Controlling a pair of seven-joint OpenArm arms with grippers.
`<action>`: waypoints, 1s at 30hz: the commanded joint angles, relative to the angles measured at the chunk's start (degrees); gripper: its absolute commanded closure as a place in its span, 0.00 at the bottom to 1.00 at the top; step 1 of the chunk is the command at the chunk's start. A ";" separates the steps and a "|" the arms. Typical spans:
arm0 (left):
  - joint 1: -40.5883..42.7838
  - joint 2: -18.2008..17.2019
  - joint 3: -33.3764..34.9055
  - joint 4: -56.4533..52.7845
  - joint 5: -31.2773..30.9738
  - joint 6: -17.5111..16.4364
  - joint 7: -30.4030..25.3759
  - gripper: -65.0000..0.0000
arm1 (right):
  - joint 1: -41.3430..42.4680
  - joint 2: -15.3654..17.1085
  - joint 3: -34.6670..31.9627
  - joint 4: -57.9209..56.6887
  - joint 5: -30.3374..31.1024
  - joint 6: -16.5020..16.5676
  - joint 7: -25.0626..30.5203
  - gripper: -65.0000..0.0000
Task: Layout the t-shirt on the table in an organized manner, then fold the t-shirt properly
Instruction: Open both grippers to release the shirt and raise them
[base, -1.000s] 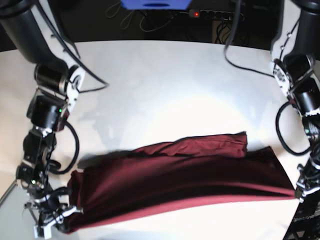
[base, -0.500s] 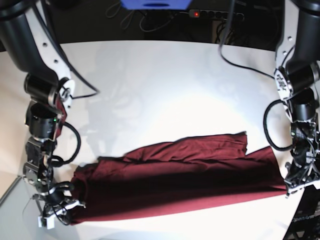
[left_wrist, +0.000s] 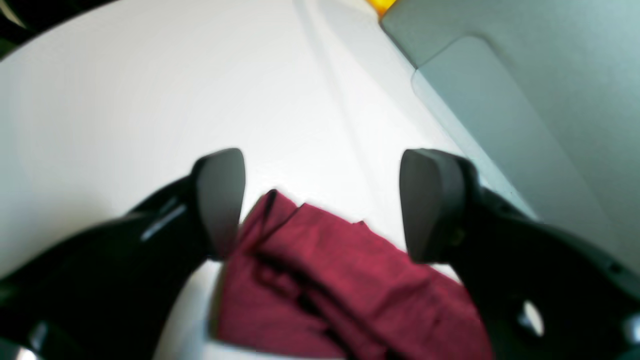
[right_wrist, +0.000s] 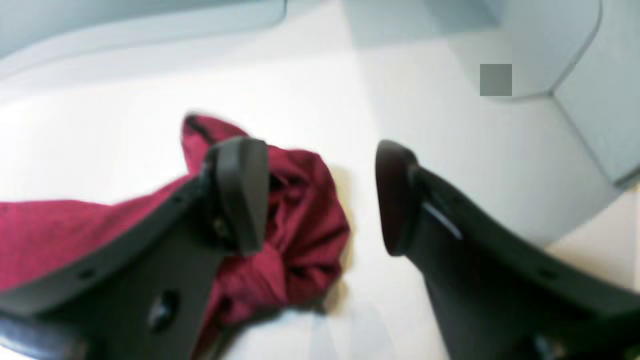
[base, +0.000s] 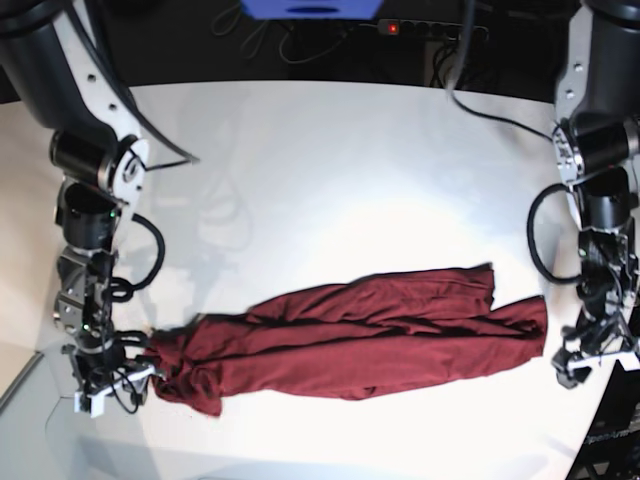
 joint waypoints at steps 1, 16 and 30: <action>-0.13 -0.84 -0.20 0.85 -0.35 -0.51 -1.03 0.28 | 0.79 0.64 -0.02 2.58 0.55 -0.06 1.68 0.50; 7.96 -0.31 6.31 0.15 3.43 -0.60 -6.13 0.40 | -13.01 -3.58 -0.02 15.67 0.55 -0.06 1.68 0.50; 7.25 3.56 10.26 0.06 10.55 -0.60 -6.13 0.44 | -17.32 -3.50 -0.02 15.76 0.55 -0.06 1.77 0.50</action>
